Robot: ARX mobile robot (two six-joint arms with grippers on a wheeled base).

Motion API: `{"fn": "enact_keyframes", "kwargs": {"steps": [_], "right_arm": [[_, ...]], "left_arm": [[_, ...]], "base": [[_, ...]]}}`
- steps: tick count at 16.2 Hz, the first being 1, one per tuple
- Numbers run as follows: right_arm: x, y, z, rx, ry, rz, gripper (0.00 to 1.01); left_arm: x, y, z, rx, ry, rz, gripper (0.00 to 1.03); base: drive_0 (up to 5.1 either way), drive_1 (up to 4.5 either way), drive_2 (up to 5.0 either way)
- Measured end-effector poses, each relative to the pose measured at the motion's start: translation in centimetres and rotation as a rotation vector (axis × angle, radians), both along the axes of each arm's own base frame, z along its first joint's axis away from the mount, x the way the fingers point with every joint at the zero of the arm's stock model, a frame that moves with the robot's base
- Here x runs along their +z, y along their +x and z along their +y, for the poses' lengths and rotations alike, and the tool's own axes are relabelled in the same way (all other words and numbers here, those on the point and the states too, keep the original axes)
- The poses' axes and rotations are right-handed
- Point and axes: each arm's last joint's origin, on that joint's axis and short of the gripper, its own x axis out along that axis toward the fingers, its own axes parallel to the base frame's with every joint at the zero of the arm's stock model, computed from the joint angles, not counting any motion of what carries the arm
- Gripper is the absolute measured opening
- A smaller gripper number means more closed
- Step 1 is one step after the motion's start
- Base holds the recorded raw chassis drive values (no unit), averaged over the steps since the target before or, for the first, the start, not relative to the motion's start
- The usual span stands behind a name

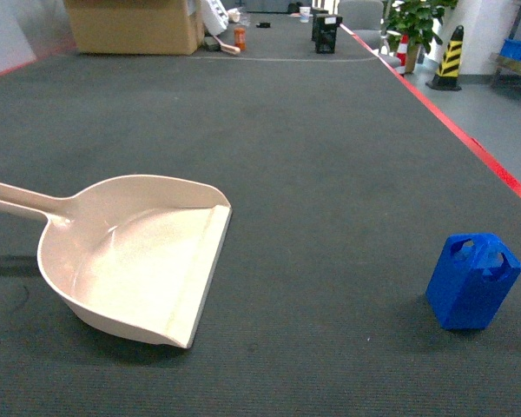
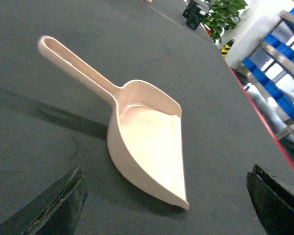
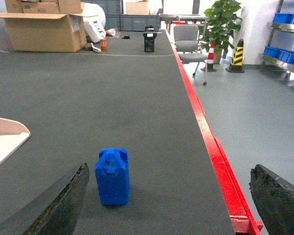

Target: Place part in tray to right shelf

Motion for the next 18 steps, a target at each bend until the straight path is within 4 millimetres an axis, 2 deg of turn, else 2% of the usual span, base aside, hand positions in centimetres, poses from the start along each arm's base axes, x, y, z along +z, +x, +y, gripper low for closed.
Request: {"fn": "enact_keyframes", "kwargs": {"steps": [2, 4, 7, 10, 13, 18], "right_arm": [[0.0, 0.0, 0.0, 0.0, 0.0, 0.0, 0.98], [0.0, 0.0, 0.0, 0.0, 0.0, 0.0, 0.98], [0.0, 0.0, 0.0, 0.0, 0.0, 0.0, 0.98], [0.0, 0.0, 0.0, 0.0, 0.0, 0.0, 0.98], [0.0, 0.0, 0.0, 0.0, 0.0, 0.0, 0.98], [0.0, 0.0, 0.0, 0.0, 0.0, 0.0, 0.98]], "left_arm": [[-0.4, 3.2, 0.1, -0.005, -0.171, 0.019, 0.98], [-0.3, 7.0, 0.6, 0.021, -0.272, -0.013, 0.98], [-3.0, 12.0, 1.5, 0.095, -0.347, 0.077, 0.98], [-3.8, 14.0, 2.0, 0.127, -0.359, 0.088, 0.98], [-4.7, 16.8, 2.7, 0.158, -0.374, 0.103, 0.98], [-5.4, 21.3, 5.2, 0.248, -0.416, 0.084, 0.98]], "base": [[0.0, 0.0, 0.0], [0.0, 0.0, 0.0], [0.0, 0.0, 0.0], [0.0, 0.0, 0.0], [0.0, 0.0, 0.0], [0.0, 0.0, 0.0]]}}
